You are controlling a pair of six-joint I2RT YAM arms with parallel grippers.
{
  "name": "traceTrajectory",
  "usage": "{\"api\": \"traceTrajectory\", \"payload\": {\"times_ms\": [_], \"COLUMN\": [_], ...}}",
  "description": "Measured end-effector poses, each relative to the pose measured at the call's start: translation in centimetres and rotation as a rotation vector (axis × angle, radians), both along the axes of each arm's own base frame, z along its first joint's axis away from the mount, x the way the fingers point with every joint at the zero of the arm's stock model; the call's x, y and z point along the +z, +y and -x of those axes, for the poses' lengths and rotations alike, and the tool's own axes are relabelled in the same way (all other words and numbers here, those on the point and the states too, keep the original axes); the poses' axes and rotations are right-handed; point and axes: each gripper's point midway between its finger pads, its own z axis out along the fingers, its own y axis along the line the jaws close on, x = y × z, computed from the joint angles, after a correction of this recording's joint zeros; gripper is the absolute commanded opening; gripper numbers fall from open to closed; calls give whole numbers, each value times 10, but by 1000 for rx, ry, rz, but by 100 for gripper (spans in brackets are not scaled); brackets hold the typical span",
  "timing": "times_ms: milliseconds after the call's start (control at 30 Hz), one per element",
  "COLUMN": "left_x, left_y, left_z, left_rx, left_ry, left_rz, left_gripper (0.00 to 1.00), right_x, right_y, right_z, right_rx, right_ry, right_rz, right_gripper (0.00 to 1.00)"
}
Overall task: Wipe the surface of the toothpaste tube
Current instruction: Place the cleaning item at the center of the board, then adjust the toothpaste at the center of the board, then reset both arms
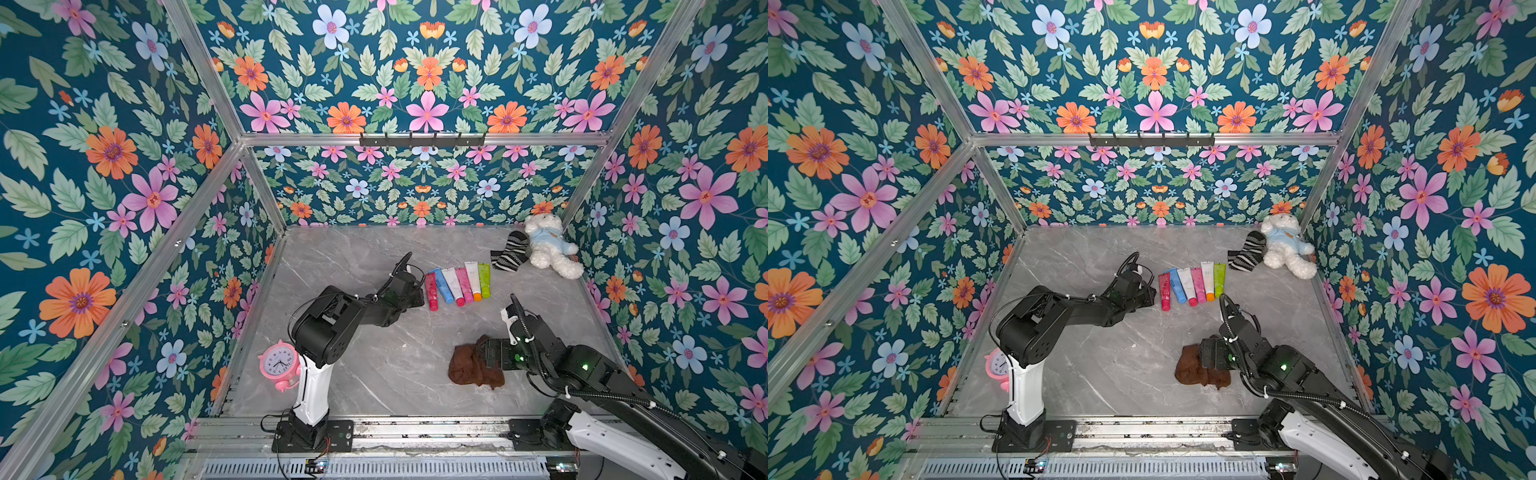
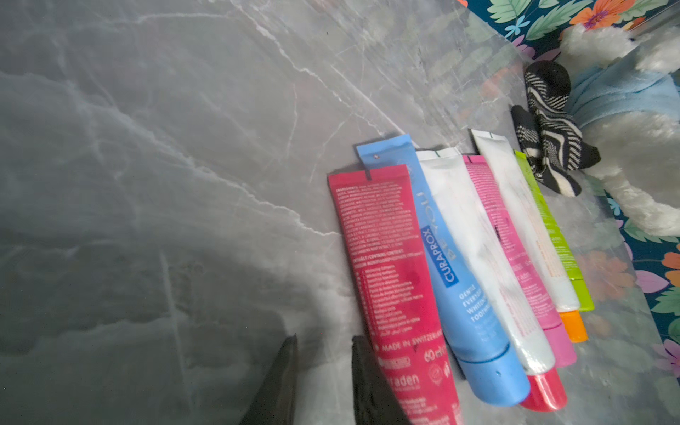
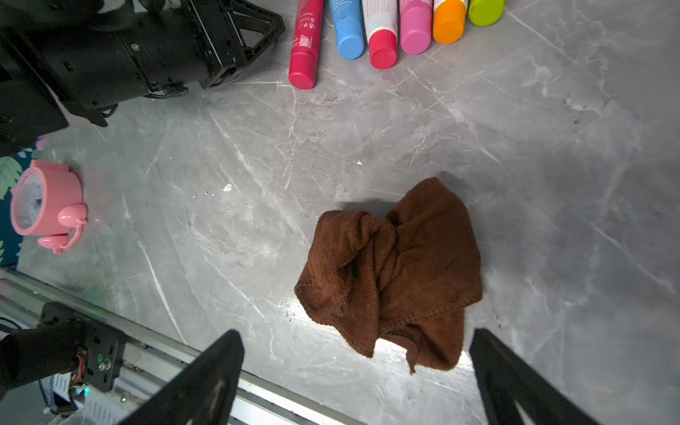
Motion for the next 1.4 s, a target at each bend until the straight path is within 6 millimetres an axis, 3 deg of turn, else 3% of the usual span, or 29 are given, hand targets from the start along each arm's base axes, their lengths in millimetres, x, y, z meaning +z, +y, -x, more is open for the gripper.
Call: {"api": "traceTrajectory", "payload": {"times_ms": [200,467,633,733,900,967,1033,1133,1233,1333,1400], "left_x": [0,0,6,30,130,164,184,186,171,142,117], "left_y": [-17,-23,-9,15,70,95,120,168,223,271,300], "left_z": [-10,-10,6,20,32,38,46,59,73,87,99], "left_rx": [-26,-34,-39,-3,115,173,230,334,452,531,566], "left_ry": [-7,-2,9,-25,-266,-359,-433,-496,-537,-544,-531], "left_rz": [23,19,-25,-75,-124,-165,-220,-358,-525,-671,-747], "left_gripper": [26,25,43,46,62,60,57,63,67,64,64], "right_x": [2,8,9,14,32,38,41,32,6,-31,-41], "right_y": [-3,-5,-13,-28,-66,-79,-92,-115,-128,-135,-146], "right_z": [-1,-2,-9,-22,-53,-64,-77,-98,-117,-122,-127], "right_rx": [-1,-6,-43,-112,-260,-303,-345,-414,-423,-394,-416], "right_ry": [-20,-48,-67,-109,-245,-307,-376,-453,-515,-532,-540], "right_rz": [8,0,6,2,-3,11,38,111,202,305,359], "right_gripper": [98,99,99,99,99,99,99,99,99,99,99]}}
